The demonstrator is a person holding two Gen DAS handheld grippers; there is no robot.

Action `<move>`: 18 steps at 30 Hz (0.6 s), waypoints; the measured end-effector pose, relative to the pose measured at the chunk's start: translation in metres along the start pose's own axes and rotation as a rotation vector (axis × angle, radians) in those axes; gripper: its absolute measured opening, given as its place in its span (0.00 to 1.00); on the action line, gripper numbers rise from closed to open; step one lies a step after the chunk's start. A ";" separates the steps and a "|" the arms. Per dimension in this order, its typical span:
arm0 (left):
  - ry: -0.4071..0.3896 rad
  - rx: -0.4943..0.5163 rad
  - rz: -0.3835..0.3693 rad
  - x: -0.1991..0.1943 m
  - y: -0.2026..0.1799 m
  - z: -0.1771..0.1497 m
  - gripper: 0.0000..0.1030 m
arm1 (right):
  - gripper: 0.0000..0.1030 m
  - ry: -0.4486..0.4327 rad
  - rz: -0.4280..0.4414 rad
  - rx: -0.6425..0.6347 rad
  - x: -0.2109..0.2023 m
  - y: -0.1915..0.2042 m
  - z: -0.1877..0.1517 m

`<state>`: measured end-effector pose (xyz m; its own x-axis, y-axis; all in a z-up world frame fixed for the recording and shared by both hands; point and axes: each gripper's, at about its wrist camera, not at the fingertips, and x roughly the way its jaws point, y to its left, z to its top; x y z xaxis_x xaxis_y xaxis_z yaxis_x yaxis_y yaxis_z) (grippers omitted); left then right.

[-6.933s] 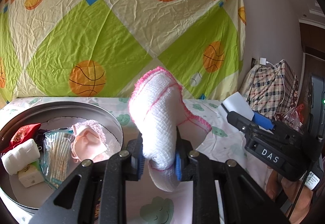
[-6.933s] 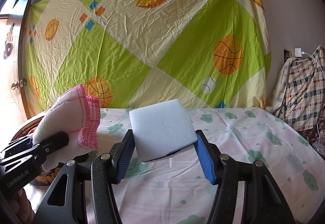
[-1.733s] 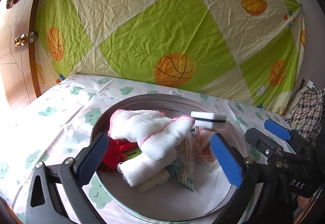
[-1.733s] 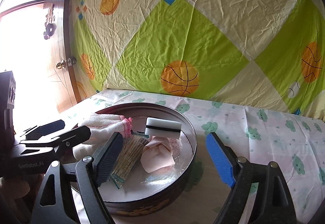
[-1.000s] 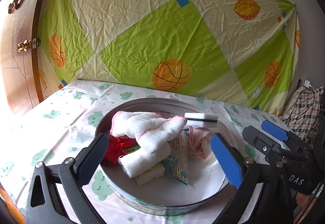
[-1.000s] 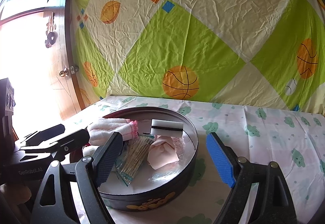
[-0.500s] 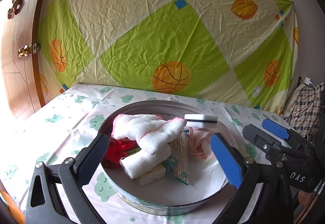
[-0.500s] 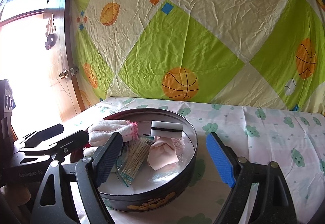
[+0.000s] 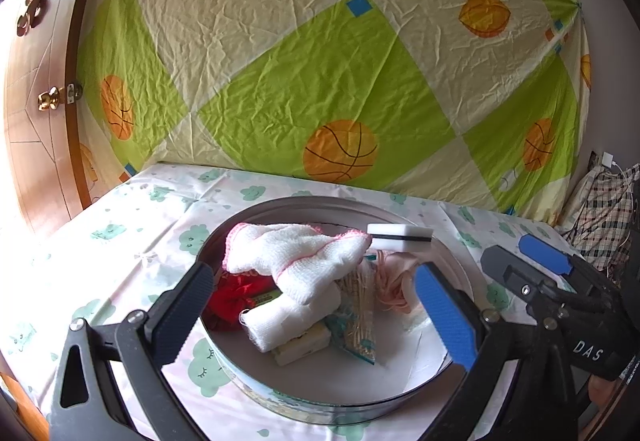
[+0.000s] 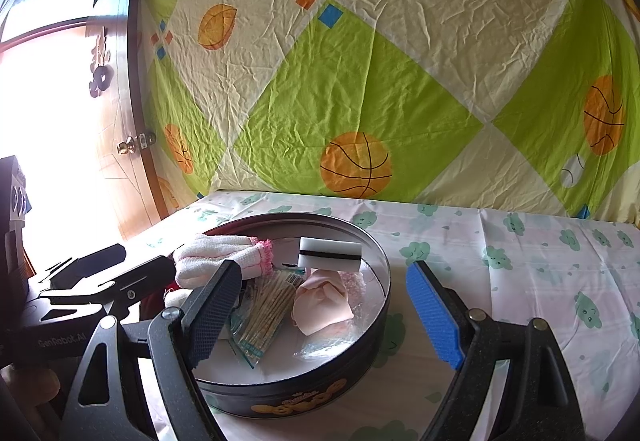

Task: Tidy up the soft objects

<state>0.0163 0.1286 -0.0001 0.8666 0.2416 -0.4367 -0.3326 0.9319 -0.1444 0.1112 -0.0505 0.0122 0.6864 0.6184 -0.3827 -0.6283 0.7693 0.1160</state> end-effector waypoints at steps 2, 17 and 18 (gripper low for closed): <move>0.000 -0.002 0.002 0.001 0.001 0.000 0.99 | 0.84 0.001 0.000 0.001 0.000 0.000 0.000; 0.018 -0.032 -0.001 0.006 0.009 -0.001 0.99 | 0.84 0.019 0.002 -0.013 0.012 0.004 0.001; 0.020 -0.034 0.000 0.007 0.010 -0.001 0.99 | 0.84 0.023 0.004 -0.013 0.014 0.004 0.001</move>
<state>0.0184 0.1388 -0.0055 0.8591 0.2356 -0.4543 -0.3452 0.9221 -0.1746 0.1190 -0.0388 0.0086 0.6756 0.6174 -0.4029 -0.6359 0.7646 0.1053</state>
